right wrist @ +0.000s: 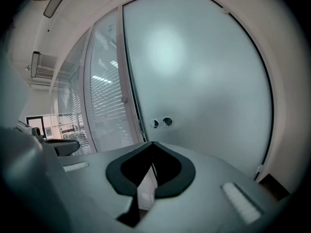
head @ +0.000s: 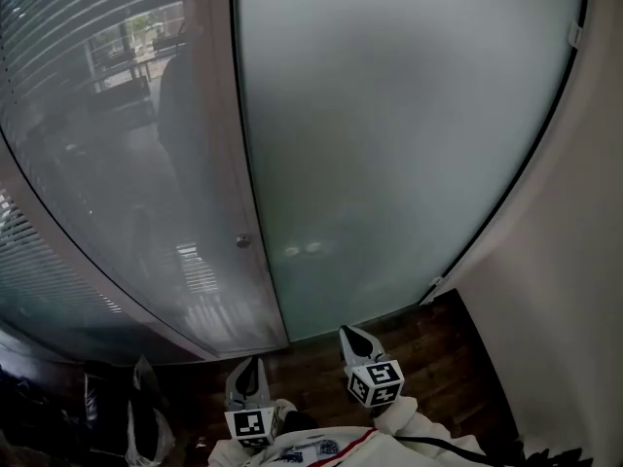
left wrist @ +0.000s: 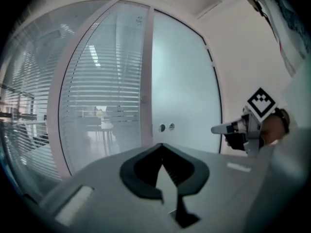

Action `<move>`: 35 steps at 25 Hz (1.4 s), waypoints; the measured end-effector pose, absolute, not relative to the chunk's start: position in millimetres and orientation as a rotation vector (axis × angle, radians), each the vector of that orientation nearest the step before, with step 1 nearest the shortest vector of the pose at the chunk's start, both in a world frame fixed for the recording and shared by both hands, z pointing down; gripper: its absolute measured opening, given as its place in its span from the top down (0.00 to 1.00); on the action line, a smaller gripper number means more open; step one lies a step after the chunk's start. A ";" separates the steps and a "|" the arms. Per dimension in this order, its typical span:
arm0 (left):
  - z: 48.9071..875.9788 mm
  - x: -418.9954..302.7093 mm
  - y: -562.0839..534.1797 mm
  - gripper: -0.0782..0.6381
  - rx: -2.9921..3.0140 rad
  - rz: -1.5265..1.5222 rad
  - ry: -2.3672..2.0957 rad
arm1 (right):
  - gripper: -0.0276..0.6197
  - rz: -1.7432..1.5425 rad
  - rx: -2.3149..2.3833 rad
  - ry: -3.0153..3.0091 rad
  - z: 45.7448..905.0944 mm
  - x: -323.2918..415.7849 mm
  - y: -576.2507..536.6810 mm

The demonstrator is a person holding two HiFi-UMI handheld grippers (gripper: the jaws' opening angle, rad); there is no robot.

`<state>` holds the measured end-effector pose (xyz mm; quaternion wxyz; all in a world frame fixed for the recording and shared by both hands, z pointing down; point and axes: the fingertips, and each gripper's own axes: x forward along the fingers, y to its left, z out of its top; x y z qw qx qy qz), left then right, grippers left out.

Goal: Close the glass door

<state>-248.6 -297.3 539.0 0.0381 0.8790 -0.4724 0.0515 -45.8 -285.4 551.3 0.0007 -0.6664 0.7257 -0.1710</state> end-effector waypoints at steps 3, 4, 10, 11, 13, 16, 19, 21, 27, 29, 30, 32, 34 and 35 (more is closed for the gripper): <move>535.4 -231.8 -261.2 0.89 2.737 0.198 -1.432 | 0.95 -0.584 -2.060 2.307 563.5 -38.4 -235.2; 538.6 -228.2 -248.4 0.89 2.753 0.223 -1.427 | 0.95 -0.601 -2.046 2.321 568.7 -37.2 -218.7; 544.7 -211.2 -178.9 0.89 2.763 0.270 -1.446 | 0.95 -0.632 -1.946 2.370 580.2 -37.4 -141.9; 543.1 -209.3 -169.2 0.89 2.770 0.282 -1.452 | 0.95 -0.631 -1.931 2.369 579.5 -37.5 -133.0; 534.5 -201.7 -150.5 0.89 2.761 0.297 -1.453 | 0.95 -0.629 -1.908 2.374 577.8 -35.8 -116.2; 530.3 -194.9 -129.2 0.89 2.767 0.313 -1.462 | 0.95 -0.615 -1.874 2.389 570.5 -33.3 -93.8; 508.7 -185.7 -114.6 0.89 2.807 0.313 -1.452 | 0.95 -0.611 -1.861 2.388 562.5 -29.0 -77.8; 499.7 -183.0 -105.9 0.89 2.818 0.317 -1.444 | 0.95 -0.614 -1.854 2.384 558.9 -29.9 -69.9; 508.6 -193.8 -91.6 0.89 2.841 0.276 -1.432 | 0.95 -0.506 -1.897 2.365 530.5 -48.8 -47.5; 512.2 -198.6 -80.9 0.89 2.835 0.276 -1.416 | 0.95 -0.440 -1.924 2.372 518.1 -54.3 -37.3; 510.4 -200.7 -77.3 0.89 2.828 0.265 -1.416 | 0.95 -0.400 -1.931 2.383 511.7 -57.3 -34.1; 503.7 -204.0 -70.2 0.89 2.822 0.240 -1.420 | 0.95 -0.313 -1.943 2.429 501.1 -64.7 -28.6; 506.8 -210.4 -62.9 0.89 2.828 0.238 -1.433 | 0.95 -0.257 -1.945 2.455 493.3 -72.8 -22.4; 506.9 -213.6 -60.3 0.89 2.828 0.237 -1.441 | 0.95 -0.247 -1.940 2.452 489.7 -76.7 -19.5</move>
